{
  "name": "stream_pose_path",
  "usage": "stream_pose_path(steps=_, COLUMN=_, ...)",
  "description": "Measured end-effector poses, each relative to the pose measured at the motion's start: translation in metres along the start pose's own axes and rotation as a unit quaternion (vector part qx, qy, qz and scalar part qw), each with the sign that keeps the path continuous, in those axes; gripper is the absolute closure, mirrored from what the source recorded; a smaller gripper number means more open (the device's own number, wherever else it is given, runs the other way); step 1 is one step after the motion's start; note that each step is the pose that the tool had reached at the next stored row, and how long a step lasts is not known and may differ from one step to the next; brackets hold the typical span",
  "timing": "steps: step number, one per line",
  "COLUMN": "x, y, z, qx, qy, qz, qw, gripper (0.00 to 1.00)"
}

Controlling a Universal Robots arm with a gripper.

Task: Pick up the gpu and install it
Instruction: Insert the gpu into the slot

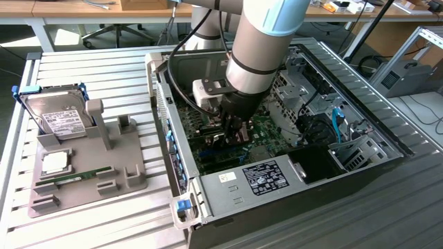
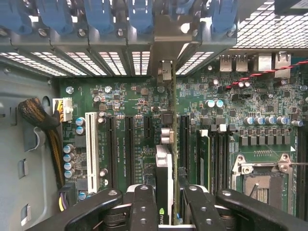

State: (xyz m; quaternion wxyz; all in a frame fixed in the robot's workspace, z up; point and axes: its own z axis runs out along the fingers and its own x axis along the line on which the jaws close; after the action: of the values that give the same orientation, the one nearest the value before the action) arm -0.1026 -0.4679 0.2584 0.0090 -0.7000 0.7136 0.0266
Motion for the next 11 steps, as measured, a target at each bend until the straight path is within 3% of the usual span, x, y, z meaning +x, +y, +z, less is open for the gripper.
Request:
stream_pose_path(steps=5, x=0.0001, y=-0.0003, z=-0.0001, qx=0.0004, qy=0.0004, qz=0.009, qw=1.0, gripper=0.73)
stream_pose_path(steps=11, x=-0.0025, y=-0.0002, z=0.0, qx=0.0007, qy=0.0061, qz=0.012, qw=0.9999, gripper=0.73)
